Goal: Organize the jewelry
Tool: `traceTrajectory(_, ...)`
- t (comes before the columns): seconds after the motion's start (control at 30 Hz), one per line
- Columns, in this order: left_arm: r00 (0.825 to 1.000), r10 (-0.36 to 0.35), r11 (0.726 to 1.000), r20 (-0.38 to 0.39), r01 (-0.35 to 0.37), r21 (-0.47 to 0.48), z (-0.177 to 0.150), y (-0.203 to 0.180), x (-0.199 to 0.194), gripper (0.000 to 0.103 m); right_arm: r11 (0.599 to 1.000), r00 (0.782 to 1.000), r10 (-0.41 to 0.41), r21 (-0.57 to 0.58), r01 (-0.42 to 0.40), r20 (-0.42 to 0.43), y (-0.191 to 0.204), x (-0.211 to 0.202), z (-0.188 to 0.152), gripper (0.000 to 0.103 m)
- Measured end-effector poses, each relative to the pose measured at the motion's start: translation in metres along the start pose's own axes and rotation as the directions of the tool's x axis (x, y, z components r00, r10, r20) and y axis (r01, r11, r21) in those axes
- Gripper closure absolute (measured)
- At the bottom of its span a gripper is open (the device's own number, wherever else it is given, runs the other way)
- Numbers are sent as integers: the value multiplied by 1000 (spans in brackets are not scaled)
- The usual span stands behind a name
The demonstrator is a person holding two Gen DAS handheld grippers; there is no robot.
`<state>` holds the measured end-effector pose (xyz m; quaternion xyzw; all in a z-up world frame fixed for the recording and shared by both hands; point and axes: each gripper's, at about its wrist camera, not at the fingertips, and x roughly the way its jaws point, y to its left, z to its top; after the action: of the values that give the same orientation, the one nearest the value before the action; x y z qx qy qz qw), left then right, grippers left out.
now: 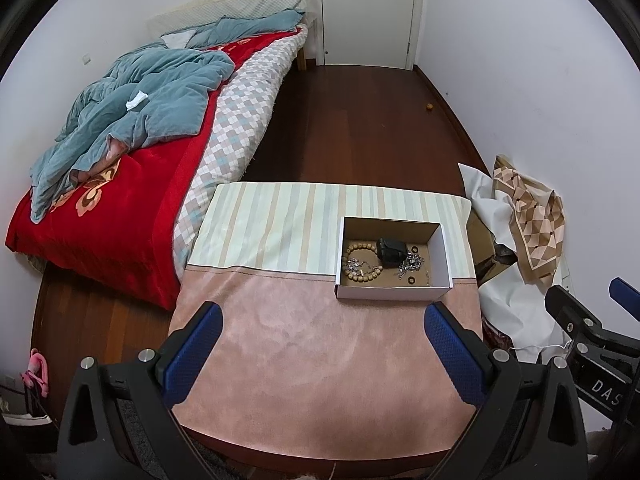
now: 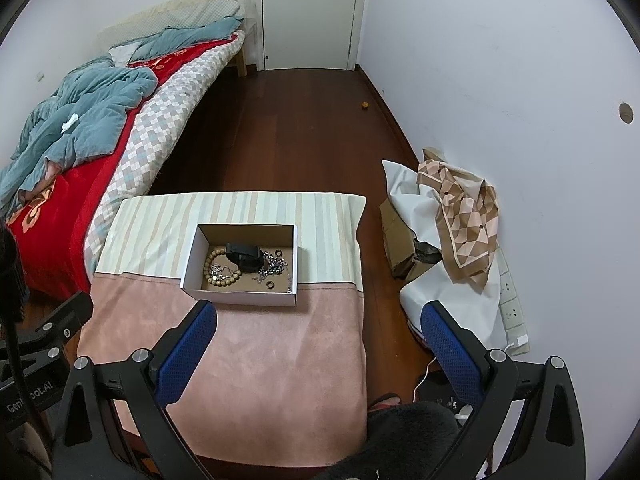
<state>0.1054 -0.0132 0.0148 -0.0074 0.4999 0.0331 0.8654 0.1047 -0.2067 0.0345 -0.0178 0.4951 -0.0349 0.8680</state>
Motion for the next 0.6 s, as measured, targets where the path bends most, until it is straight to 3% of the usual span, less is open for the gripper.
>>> traceTrajectory(0.6, 1000, 7, 1000, 3, -7, 5, -3, 0, 1, 0, 1000, 1000, -1, -4, 1, -8, 0, 3, -3, 0)
